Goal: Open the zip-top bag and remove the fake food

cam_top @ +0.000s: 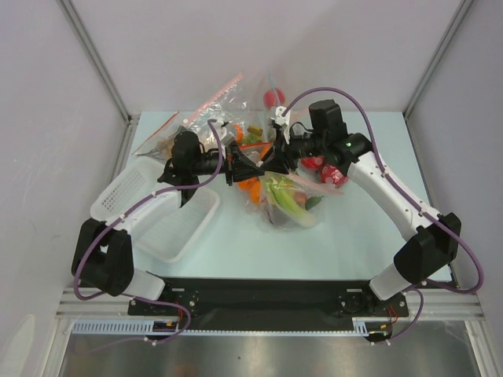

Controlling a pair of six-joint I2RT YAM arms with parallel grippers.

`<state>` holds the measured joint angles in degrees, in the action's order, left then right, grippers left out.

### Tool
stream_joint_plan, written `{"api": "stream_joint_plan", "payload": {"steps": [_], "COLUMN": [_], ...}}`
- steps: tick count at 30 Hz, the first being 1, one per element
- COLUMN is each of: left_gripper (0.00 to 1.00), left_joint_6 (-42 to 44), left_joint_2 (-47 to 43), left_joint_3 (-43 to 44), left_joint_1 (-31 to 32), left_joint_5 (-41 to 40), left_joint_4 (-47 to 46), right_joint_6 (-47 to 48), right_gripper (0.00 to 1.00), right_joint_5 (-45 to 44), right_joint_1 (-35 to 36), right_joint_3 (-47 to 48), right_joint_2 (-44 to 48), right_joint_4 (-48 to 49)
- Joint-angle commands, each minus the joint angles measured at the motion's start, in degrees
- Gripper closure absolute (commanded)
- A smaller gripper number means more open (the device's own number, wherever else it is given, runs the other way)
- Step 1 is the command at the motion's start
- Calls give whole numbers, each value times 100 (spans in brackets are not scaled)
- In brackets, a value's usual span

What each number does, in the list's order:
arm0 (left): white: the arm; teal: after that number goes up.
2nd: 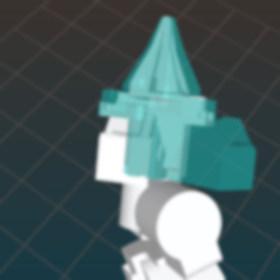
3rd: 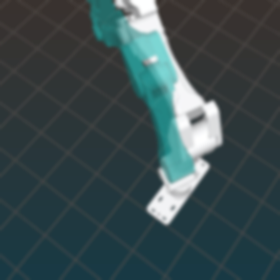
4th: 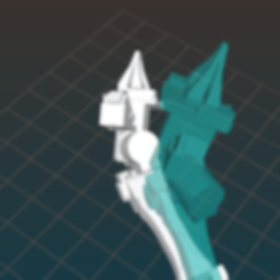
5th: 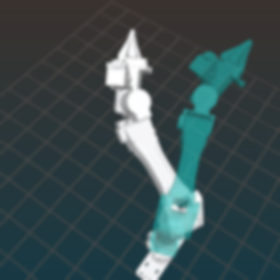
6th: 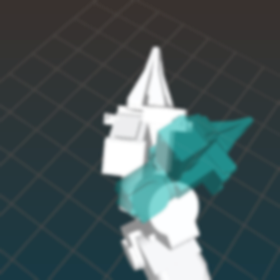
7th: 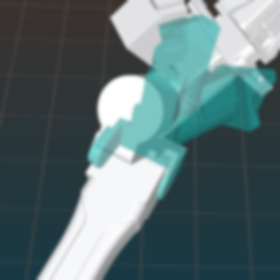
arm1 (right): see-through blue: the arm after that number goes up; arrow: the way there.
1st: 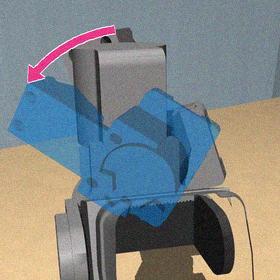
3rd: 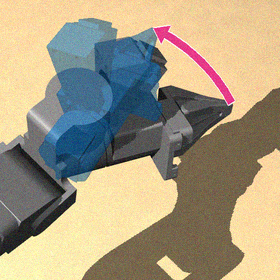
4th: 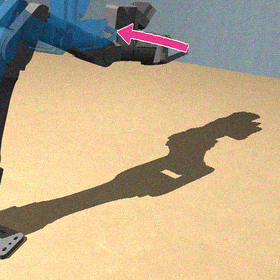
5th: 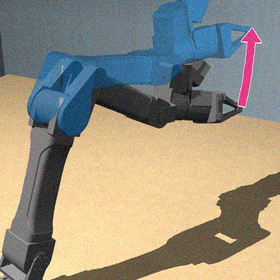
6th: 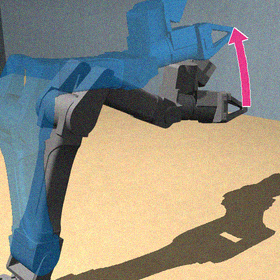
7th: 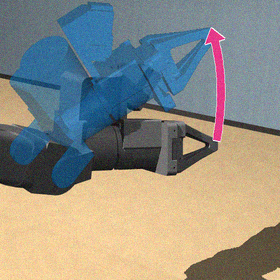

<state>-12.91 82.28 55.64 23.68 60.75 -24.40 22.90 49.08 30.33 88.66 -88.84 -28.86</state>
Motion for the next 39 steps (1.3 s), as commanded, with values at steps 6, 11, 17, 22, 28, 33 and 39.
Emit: {"api": "stream_joint_plan", "payload": {"steps": [6,11,17,22,28,33,39], "left_gripper": [100,100,100,100,100,100,100], "left_joint_6": [227,218,385,447,447,412,412], "left_joint_2": [-221,-204,-370,-467,-494,-634,-819], "left_joint_3": [237,237,167,141,123,79,-18], "left_joint_1": [58,58,49,-30,-136,-267,-399], "left_joint_5": [7,7,-423,-924,-1320,-1758,-2400], "left_joint_4": [15,15,181,410,568,709,972], "right_joint_6": [145,171,268,242,128,66,-66], "right_gripper": [80,91,100,100,100,100,100], "right_joint_5": [58,137,-38,-153,-241,-364,-662], "right_joint_1": [61,70,79,44,-53,-176,-317], "right_joint_3": [362,353,257,47,-209,-367,-621], "right_joint_2": [-90,-81,41,209,428,560,780], "right_joint_4": [-128,-67,-67,-6,170,223,320]}}
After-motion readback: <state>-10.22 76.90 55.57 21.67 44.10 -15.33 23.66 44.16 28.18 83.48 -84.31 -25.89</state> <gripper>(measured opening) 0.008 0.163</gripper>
